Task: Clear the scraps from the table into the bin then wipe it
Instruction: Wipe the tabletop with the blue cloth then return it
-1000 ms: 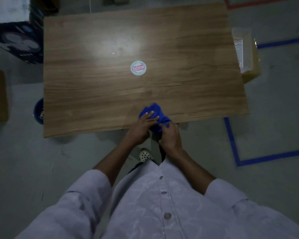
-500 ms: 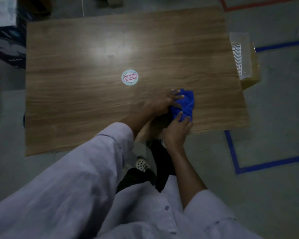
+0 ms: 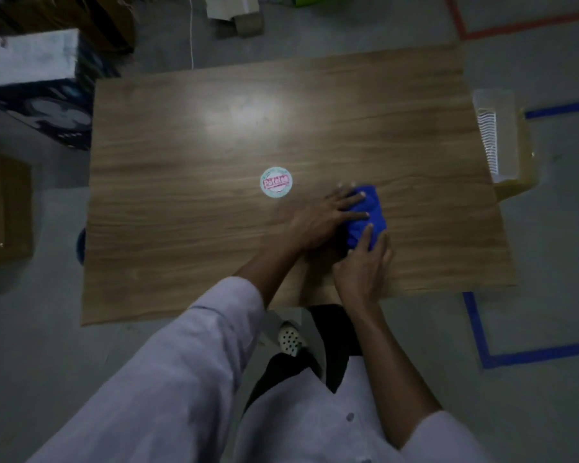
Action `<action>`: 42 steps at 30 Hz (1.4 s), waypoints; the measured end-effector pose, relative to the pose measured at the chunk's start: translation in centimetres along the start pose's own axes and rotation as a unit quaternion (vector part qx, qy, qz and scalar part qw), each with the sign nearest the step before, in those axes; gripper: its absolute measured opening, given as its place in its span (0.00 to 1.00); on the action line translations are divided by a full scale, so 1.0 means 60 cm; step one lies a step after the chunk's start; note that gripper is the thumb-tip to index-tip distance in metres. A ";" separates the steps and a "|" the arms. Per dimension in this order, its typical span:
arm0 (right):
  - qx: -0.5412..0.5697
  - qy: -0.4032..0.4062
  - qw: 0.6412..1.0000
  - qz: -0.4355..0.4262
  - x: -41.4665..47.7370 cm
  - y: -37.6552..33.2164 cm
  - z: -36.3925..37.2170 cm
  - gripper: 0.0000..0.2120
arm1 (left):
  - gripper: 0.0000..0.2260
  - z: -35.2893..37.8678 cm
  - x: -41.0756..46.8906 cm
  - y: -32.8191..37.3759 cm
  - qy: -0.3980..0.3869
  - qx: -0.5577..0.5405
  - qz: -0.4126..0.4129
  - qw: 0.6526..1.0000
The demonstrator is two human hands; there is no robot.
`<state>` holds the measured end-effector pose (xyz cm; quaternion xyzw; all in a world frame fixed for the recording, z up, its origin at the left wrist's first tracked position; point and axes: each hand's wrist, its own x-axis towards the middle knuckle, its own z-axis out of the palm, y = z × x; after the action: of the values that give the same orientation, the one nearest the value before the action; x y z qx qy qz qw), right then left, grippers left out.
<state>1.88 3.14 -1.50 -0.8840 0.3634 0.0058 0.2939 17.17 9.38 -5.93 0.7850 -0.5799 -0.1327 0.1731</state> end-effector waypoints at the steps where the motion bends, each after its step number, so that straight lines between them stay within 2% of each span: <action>1: -0.009 -0.030 0.998 0.045 0.003 -0.002 0.010 0.36 | 0.25 -0.002 0.024 -0.001 -0.041 -0.005 0.003 0.999; 3: -0.026 -0.056 0.997 0.041 0.031 -0.024 0.036 0.37 | 0.29 -0.013 0.045 -0.027 -0.094 -0.001 -0.021 0.995; 5: -0.026 -0.054 0.998 -0.001 0.076 -0.062 0.070 0.38 | 0.28 -0.044 0.035 -0.074 -0.072 -0.004 -0.097 0.993; 6: -0.017 -0.061 0.998 -0.017 0.105 -0.087 0.082 0.39 | 0.28 -0.060 0.030 -0.105 -0.036 -0.013 -0.141 0.989; 7: -0.014 -0.093 0.995 -0.033 0.127 -0.111 0.085 0.39 | 0.26 -0.076 0.020 -0.130 -0.015 -0.012 -0.178 0.984; 9: 0.002 -0.171 0.981 -0.091 0.186 -0.160 0.077 0.37 | 0.23 -0.120 0.015 -0.182 -0.022 0.009 -0.251 0.968; 10: 0.006 -0.178 0.978 -0.105 0.212 -0.170 0.065 0.36 | 0.23 -0.134 0.018 -0.194 -0.017 0.019 -0.264 0.964; 12: 0.023 -0.117 0.987 -0.110 0.251 -0.168 0.046 0.36 | 0.24 -0.149 0.041 -0.202 0.019 0.030 -0.210 0.977; 14: 0.031 -0.040 0.996 -0.077 0.270 -0.148 0.033 0.38 | 0.24 -0.140 0.077 -0.205 0.046 0.023 -0.134 0.990; 15: 0.025 -0.021 0.998 -0.055 0.275 -0.140 0.032 0.39 | 0.24 -0.135 0.096 -0.206 0.030 0.010 -0.114 0.993; 18: -0.027 -0.057 0.998 0.006 0.283 -0.146 0.061 0.39 | 0.24 -0.128 0.133 -0.223 -0.045 -0.026 -0.106 0.993; 20: -0.066 -0.067 0.996 -0.009 0.303 -0.171 0.094 0.39 | 0.25 -0.130 0.140 -0.256 -0.051 -0.017 -0.139 0.989; 22: -0.077 -0.069 0.994 -0.040 0.341 -0.214 0.118 0.38 | 0.27 -0.140 0.136 -0.300 -0.008 -0.006 -0.182 0.983; 24: -0.064 -0.107 0.989 -0.077 0.385 -0.263 0.141 0.38 | 0.28 -0.160 0.121 -0.347 0.048 0.004 -0.234 0.971; 27: -0.046 -0.116 0.979 -0.163 0.428 -0.325 0.173 0.37 | 0.27 -0.171 0.074 -0.406 0.130 0.019 -0.319 0.938; 29: -0.051 -0.170 0.961 -0.211 0.431 -0.342 0.168 0.34 | 0.26 -0.163 0.038 -0.420 0.168 0.033 -0.366 0.915; 31: -0.056 -0.193 0.952 -0.230 0.433 -0.312 0.148 0.34 | 0.25 -0.147 0.032 -0.403 0.178 0.036 -0.332 0.926; 32: -0.055 -0.169 0.958 -0.223 0.432 -0.283 0.133 0.34 | 0.25 -0.136 0.046 -0.388 0.179 0.026 -0.291 0.939; 34: -0.048 -0.090 0.983 -0.153 0.426 -0.215 0.109 0.34 | 0.24 -0.116 0.100 -0.354 0.155 0.021 -0.198 0.968; 36: -0.053 -0.046 0.995 -0.071 0.423 -0.169 0.096 0.37 | 0.22 -0.104 0.171 -0.324 0.119 0.015 -0.135 0.984; 39: -0.095 -0.034 0.995 -0.009 0.457 -0.179 0.094 0.42 | 0.22 -0.125 0.252 -0.314 0.091 0.011 -0.148 0.985; 42: -0.105 -0.009 0.994 -0.013 0.513 -0.227 0.111 0.38 | 0.29 -0.158 0.268 -0.354 0.065 0.020 -0.203 0.977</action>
<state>34.69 -5.35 -6.88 -0.9147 0.3464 0.0477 0.2027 44.10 0.79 -6.50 0.8965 -0.3984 -0.1027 0.1642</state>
